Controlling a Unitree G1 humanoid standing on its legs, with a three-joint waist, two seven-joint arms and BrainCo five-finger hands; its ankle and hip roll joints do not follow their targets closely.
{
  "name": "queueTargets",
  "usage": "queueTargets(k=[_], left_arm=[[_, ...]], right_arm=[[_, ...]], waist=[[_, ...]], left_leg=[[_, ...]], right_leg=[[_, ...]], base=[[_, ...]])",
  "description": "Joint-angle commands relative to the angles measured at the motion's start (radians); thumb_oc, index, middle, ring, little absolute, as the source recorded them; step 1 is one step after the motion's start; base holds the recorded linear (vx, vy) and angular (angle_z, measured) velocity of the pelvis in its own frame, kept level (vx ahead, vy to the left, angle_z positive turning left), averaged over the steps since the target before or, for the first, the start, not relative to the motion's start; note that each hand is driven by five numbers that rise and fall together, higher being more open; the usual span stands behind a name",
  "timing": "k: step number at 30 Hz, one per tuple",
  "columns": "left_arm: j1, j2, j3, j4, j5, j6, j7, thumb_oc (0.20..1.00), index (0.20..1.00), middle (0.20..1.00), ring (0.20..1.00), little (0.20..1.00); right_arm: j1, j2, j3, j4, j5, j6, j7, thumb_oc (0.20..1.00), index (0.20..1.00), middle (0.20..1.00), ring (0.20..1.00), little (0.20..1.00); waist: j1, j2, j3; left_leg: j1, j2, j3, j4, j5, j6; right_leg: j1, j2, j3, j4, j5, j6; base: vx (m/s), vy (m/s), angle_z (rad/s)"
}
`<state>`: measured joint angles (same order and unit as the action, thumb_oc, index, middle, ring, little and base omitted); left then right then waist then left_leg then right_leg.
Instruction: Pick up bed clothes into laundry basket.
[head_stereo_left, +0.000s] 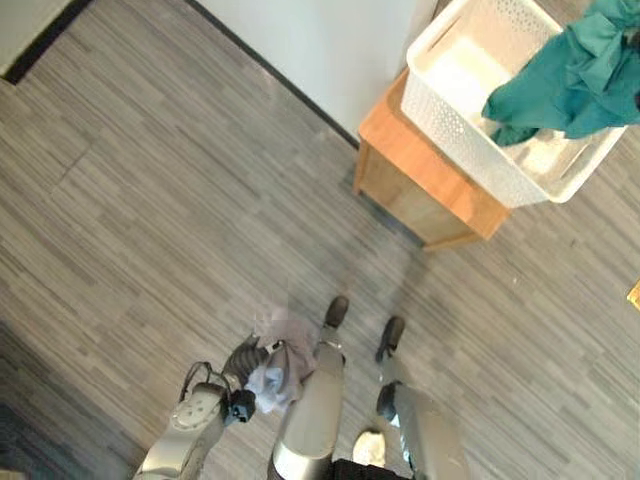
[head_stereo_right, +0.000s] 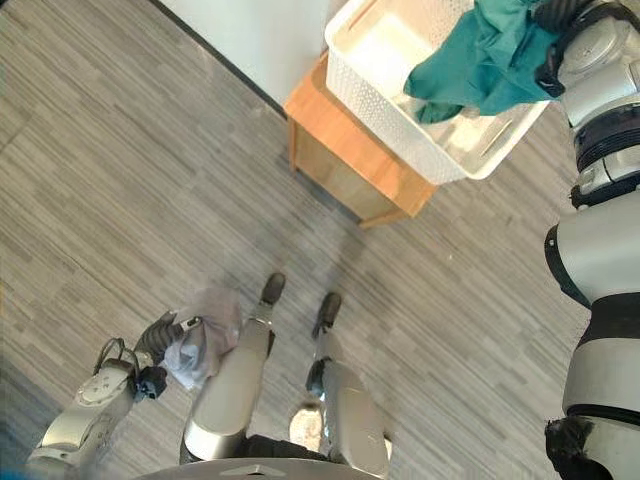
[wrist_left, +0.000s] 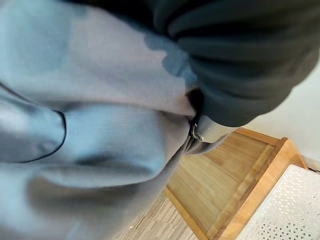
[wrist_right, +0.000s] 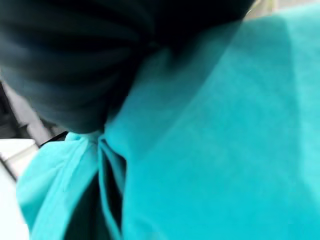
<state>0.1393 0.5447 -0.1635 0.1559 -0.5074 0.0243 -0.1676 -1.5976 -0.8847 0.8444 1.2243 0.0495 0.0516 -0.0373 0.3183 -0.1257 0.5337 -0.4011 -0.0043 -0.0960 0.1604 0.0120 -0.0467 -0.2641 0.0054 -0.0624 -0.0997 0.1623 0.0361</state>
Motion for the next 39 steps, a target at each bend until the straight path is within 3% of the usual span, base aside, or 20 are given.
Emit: queueTargets(k=[1, 2, 3, 12, 24, 28, 30, 31, 33, 36, 39], left_arm=[[0.064, 0.041, -0.026, -0.078, -0.035, -0.065, -0.002, 0.200, 0.200, 0.200, 0.200, 0.200], [0.059, 0.041, -0.026, -0.078, -0.039, -0.064, -0.002, 0.200, 0.200, 0.200, 0.200, 0.200], [0.058, 0.038, -0.026, -0.076, -0.039, -0.065, -0.002, 0.200, 0.200, 0.200, 0.200, 0.200], [0.058, 0.044, -0.004, -0.099, -0.039, -0.054, -0.019, 0.200, 0.200, 0.200, 0.200, 0.200], [-0.003, 0.072, -0.031, -0.151, -0.071, -0.047, -0.010, 0.200, 0.200, 0.200, 0.200, 0.200], [-0.054, 0.100, -0.076, -0.171, -0.050, -0.044, -0.007, 0.200, 0.200, 0.200, 0.200, 0.200], [-0.120, 0.117, -0.125, -0.188, -0.033, -0.040, -0.007, 0.200, 0.200, 0.200, 0.200, 0.200], [-0.223, 0.116, -0.156, -0.220, -0.014, -0.043, 0.003, 0.200, 0.200, 0.200, 0.200, 0.200], [-0.363, 0.091, -0.204, -0.258, -0.018, -0.046, 0.028, 0.200, 0.200, 0.200, 0.200, 0.200], [-0.572, 0.062, -0.231, -0.261, 0.045, -0.059, 0.096, 0.200, 0.200, 0.200, 0.200, 0.200], [-0.689, -0.017, -0.200, -0.244, 0.075, -0.062, 0.190, 0.200, 0.200, 0.200, 0.200, 0.200]], right_arm=[[-0.131, -0.088, 0.112, 0.029, 0.024, -0.013, 0.000, 0.200, 0.200, 0.200, 0.200, 0.200], [-0.132, -0.087, 0.118, 0.053, 0.026, -0.004, 0.017, 0.200, 0.200, 0.200, 0.200, 0.200], [-0.134, -0.086, 0.121, 0.077, 0.027, 0.001, 0.030, 1.000, 1.000, 1.000, 1.000, 1.000], [-0.124, -0.102, 0.118, 0.180, 0.011, 0.053, 0.108, 1.000, 1.000, 1.000, 1.000, 1.000], [0.036, -0.140, -0.011, 0.010, 0.164, 0.015, 0.034, 1.000, 1.000, 1.000, 1.000, 1.000], [0.269, -0.176, -0.193, -0.312, 0.293, -0.038, -0.017, 1.000, 1.000, 1.000, 1.000, 1.000], [0.500, -0.164, -0.374, -0.479, 0.324, -0.057, -0.037, 1.000, 1.000, 1.000, 1.000, 1.000], [0.689, -0.138, -0.481, -0.622, 0.295, -0.066, -0.043, 1.000, 1.000, 1.000, 1.000, 1.000], [0.965, -0.074, -0.665, -0.760, 0.273, -0.068, -0.050, 1.000, 1.000, 1.000, 1.000, 1.000], [1.262, 0.023, -0.836, -0.914, 0.222, -0.048, -0.033, 1.000, 1.000, 1.000, 1.000, 1.000], [1.473, 0.114, -0.919, -0.995, 0.179, -0.024, -0.014, 1.000, 1.000, 1.000, 1.000, 1.000]], waist=[[0.003, 0.039, -0.014], [0.002, 0.037, -0.014], [0.002, 0.037, -0.014], [-0.008, 0.046, -0.028], [-0.090, 0.040, -0.099], [-0.153, 0.026, -0.124], [-0.187, 0.021, -0.140], [-0.237, 0.028, -0.163], [-0.275, 0.038, -0.196], [-0.319, 0.053, -0.237], [-0.367, 0.068, -0.276]], left_leg=[[0.116, 0.066, -0.035, -0.248, 0.089, -0.050], [0.114, 0.066, -0.035, -0.248, 0.088, -0.051], [0.113, 0.067, -0.034, -0.248, 0.087, -0.051], [0.138, 0.061, -0.027, -0.248, 0.071, -0.051], [0.183, 0.054, -0.001, -0.248, 0.052, -0.049], [0.209, 0.056, 0.025, -0.248, 0.042, -0.044], [0.226, 0.055, 0.038, -0.248, 0.037, -0.041], [0.243, 0.054, 0.050, -0.248, 0.031, -0.038], [0.268, 0.050, 0.054, -0.248, 0.016, -0.035], [0.292, 0.050, 0.065, -0.248, 0.014, -0.035], [0.308, 0.046, 0.066, -0.248, 0.012, -0.034]], right_leg=[[0.063, -0.044, 0.040, 0.012, -0.006, 0.045], [0.060, -0.043, 0.039, 0.012, -0.006, 0.045], [0.058, -0.044, 0.038, 0.012, -0.006, 0.045], [0.068, -0.045, 0.037, 0.012, -0.015, 0.048], [0.084, -0.045, 0.039, 0.012, -0.024, 0.049], [0.093, -0.044, 0.043, 0.012, -0.027, 0.048], [0.101, -0.046, 0.048, 0.012, -0.029, 0.047], [0.108, -0.050, 0.050, 0.012, -0.032, 0.045], [0.124, -0.052, 0.049, 0.012, -0.040, 0.044], [0.133, -0.055, 0.045, 0.012, -0.040, 0.048], [0.140, -0.059, 0.046, 0.012, -0.041, 0.048]], base=[[0.00, -0.001, 0.04], [0.00, 0.000, 0.00], [0.00, 0.000, 0.00], [0.00, 0.000, 0.00], [0.00, -0.001, -0.01], [0.00, -0.012, -0.07], [0.02, -0.014, -0.14], [0.04, -0.001, -0.06], [0.07, 0.012, 0.01], [0.04, 0.008, -0.12], [0.04, -0.014, -0.11]])
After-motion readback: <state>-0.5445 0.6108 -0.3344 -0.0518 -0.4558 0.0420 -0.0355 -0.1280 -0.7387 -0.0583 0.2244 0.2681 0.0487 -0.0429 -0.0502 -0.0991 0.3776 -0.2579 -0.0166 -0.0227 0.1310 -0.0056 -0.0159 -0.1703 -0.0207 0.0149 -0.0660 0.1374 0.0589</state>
